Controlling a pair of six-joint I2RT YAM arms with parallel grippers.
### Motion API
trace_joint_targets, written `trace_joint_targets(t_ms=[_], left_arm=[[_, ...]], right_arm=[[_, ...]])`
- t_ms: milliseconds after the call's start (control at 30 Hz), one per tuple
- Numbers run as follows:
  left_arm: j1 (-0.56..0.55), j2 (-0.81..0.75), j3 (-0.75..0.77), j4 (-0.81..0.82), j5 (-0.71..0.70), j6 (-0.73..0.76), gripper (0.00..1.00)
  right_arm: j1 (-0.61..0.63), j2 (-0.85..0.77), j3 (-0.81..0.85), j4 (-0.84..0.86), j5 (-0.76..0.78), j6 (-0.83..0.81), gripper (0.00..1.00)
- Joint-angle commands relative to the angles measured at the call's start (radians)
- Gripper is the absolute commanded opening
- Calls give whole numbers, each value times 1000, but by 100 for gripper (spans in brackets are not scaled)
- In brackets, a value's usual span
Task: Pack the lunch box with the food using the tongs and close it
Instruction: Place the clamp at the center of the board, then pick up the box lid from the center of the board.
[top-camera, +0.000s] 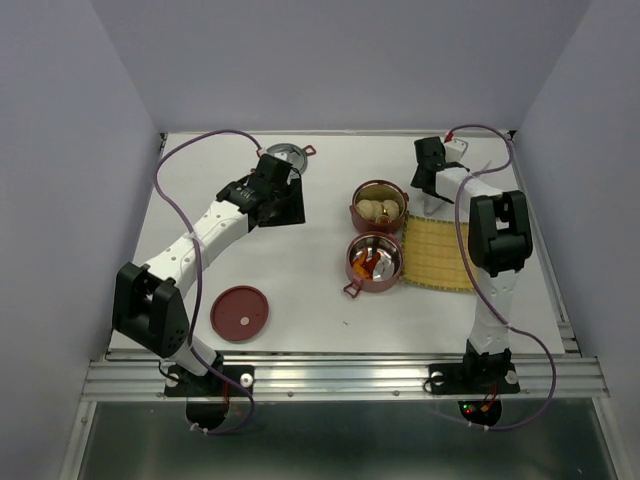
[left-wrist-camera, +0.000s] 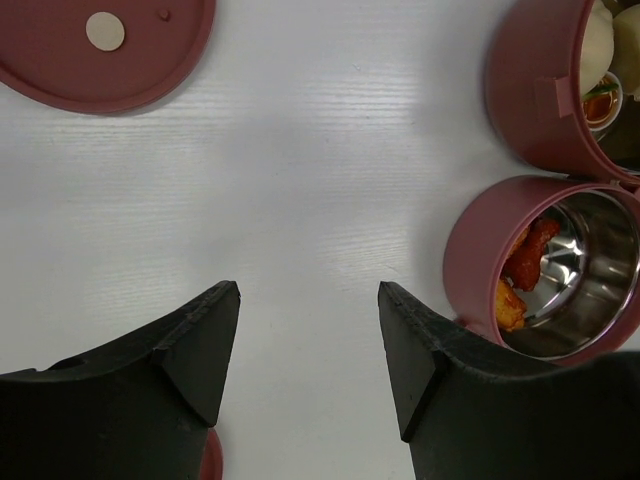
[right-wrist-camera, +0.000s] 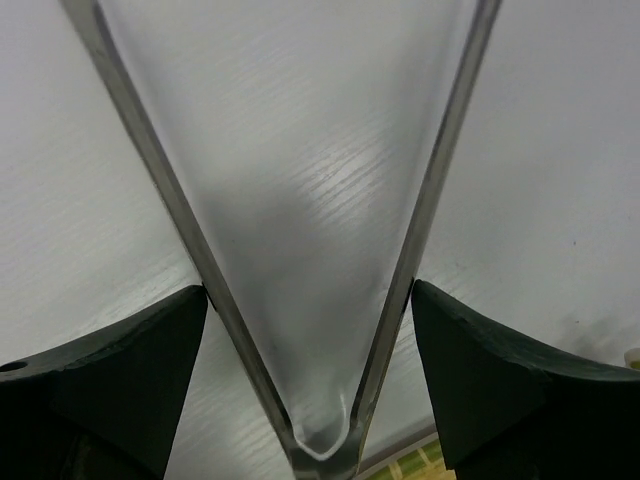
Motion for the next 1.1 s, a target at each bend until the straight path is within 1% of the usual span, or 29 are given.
trace_joint_targets(t_ms=[0,233,367,433,500,533,567,600,667,700,767,867,900,967,1067], left_arm=[[9,-50,-16,-5,-22,17,69],[44,-47,1,3,-29,20,70],[91,-13,39,9,-32,20,71],[139,16,51,12,-29,11,71],[168,54,56,6,-64,-20,71],[177,70,79,-3,-139,-28,71],[180,96,85,-8,-173,-38,71],[188,108,90,-3,-189,-61,70],[251,131,82,26,-119,-87,67],[272,151,67,70,-105,-130,66],[295,183,82,100,-136,-152,63],[309,298,187,63,-221,-158,61],[320,353,206,55,-229,-158,59],[337,398,247,46,-209,-175,56],[352,441,240,92,-192,-178,54]], right_arm=[[-7,-67,37,54,11,19,89],[-7,-215,39,42,-52,-39,91],[-7,-290,48,-7,-116,-52,91],[-7,-345,31,-28,-170,-41,91],[-7,-391,-29,-32,-223,-18,91],[-7,-440,-53,-30,-243,-13,91],[-7,-461,-101,-32,-280,-1,91],[-7,-483,-122,-32,-294,7,91],[-7,-546,-168,-30,-322,19,91],[-7,-566,-203,-33,-343,27,91],[-7,-622,-233,-42,-357,34,92],[-7,-675,-268,-64,-362,36,92],[-7,-701,-273,-68,-366,34,92],[-7,-718,-277,-81,-372,31,93],[-7,-739,-285,-93,-386,31,93]])
